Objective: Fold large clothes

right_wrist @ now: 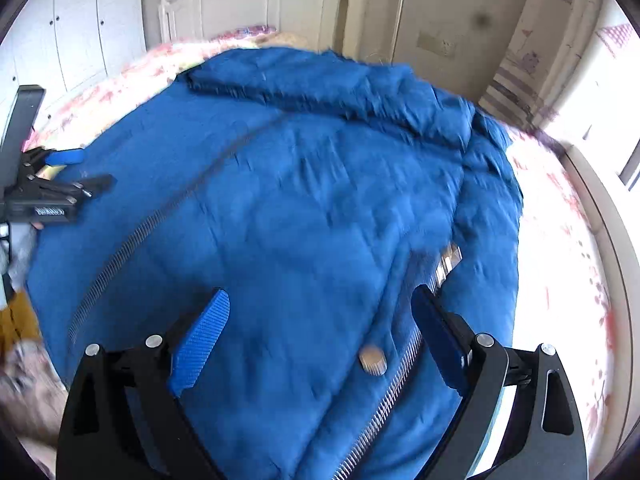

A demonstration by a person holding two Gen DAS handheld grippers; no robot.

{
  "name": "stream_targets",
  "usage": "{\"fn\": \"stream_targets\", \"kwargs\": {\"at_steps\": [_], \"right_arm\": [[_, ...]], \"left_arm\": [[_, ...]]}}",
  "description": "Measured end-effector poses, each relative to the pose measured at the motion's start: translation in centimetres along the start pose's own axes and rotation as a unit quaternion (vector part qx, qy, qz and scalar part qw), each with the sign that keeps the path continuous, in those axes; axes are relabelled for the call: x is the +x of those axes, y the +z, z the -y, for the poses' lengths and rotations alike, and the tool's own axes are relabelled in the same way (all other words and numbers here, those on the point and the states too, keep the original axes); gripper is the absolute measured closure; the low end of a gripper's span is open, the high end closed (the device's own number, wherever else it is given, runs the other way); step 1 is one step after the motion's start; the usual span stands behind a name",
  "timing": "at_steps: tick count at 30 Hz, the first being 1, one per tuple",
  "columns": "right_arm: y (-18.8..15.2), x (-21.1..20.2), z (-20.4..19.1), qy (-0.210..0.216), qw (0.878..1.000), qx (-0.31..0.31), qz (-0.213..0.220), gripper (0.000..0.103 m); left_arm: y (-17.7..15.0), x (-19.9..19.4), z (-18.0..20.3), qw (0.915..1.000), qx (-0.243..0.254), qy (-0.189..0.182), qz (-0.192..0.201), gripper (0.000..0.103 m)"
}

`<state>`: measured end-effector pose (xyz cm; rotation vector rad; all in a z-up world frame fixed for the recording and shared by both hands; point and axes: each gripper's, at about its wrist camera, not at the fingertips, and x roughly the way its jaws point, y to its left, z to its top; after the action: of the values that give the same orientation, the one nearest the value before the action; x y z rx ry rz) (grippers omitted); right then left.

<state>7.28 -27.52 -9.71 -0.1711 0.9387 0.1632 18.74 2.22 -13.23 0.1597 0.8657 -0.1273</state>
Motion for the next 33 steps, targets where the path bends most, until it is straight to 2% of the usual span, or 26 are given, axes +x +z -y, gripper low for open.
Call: {"fn": "stream_targets", "kwargs": {"at_steps": [1, 2, 5, 7, 10, 13, 14, 16, 20, 24, 27, 29, 33], "right_arm": [[-0.4, 0.0, 0.6, 0.014, 1.0, 0.018, 0.014, 0.014], [-0.9, -0.1, 0.9, 0.021, 0.999, 0.031, 0.023, 0.014], [-0.8, -1.0, 0.0, -0.012, 0.999, 0.024, 0.017, 0.014], [-0.7, -2.5, -1.3, -0.022, 0.999, 0.01, 0.039, 0.014], [-1.2, -4.1, -4.0, 0.018, 0.997, -0.026, 0.075, 0.014], [-2.4, -2.0, -6.4, 0.015, 0.996, -0.068, 0.049, 0.014], [-2.7, -1.9, -6.0, 0.027, 0.997, -0.048, 0.061, 0.014], [-2.7, -1.7, -5.2, 0.051, 0.997, -0.026, 0.056, 0.012], [-3.0, -2.8, -5.0, 0.033, 0.997, -0.048, 0.049, 0.012], [-4.0, -4.6, -2.7, 0.001, 0.998, -0.025, 0.057, 0.013], [-5.7, -3.8, -0.4, 0.008, 0.999, 0.004, 0.038, 0.012], [-7.0, -3.8, 0.7, 0.033, 0.997, 0.028, 0.059, 0.012], [-6.7, -4.5, 0.2, 0.015, 0.999, 0.022, 0.047, 0.012]], "left_arm": [[-0.6, -0.2, -1.1, 0.9996, -0.019, -0.019, 0.007, 0.002], [-0.8, -0.5, -1.5, 0.9995, -0.024, -0.018, 0.008, 0.002], [-1.2, -1.9, -1.2, 0.9998, -0.017, 0.008, 0.008, 0.003], [-1.5, -3.4, -0.5, 0.9997, -0.013, -0.01, 0.018, 0.003], [-2.3, -5.7, 2.4, 0.9982, 0.027, -0.029, 0.046, 0.002], [-3.7, -5.1, 5.6, 0.9957, 0.082, -0.028, 0.033, 0.002], [-4.2, -4.3, 6.0, 0.9958, 0.085, -0.02, 0.026, 0.002], [-4.5, -4.2, 5.6, 0.9968, 0.064, -0.034, 0.032, 0.002], [-4.5, -4.4, 4.9, 0.9965, 0.064, -0.047, 0.027, 0.002], [-4.7, -4.5, 4.6, 0.9965, 0.063, -0.047, 0.029, 0.002], [-4.8, -4.4, 4.4, 0.9964, 0.062, -0.05, 0.031, 0.002], [-4.7, -4.2, 4.6, 0.9963, 0.06, -0.052, 0.032, 0.002], [-4.7, -4.3, 4.5, 0.9966, 0.059, -0.051, 0.028, 0.002]]}}
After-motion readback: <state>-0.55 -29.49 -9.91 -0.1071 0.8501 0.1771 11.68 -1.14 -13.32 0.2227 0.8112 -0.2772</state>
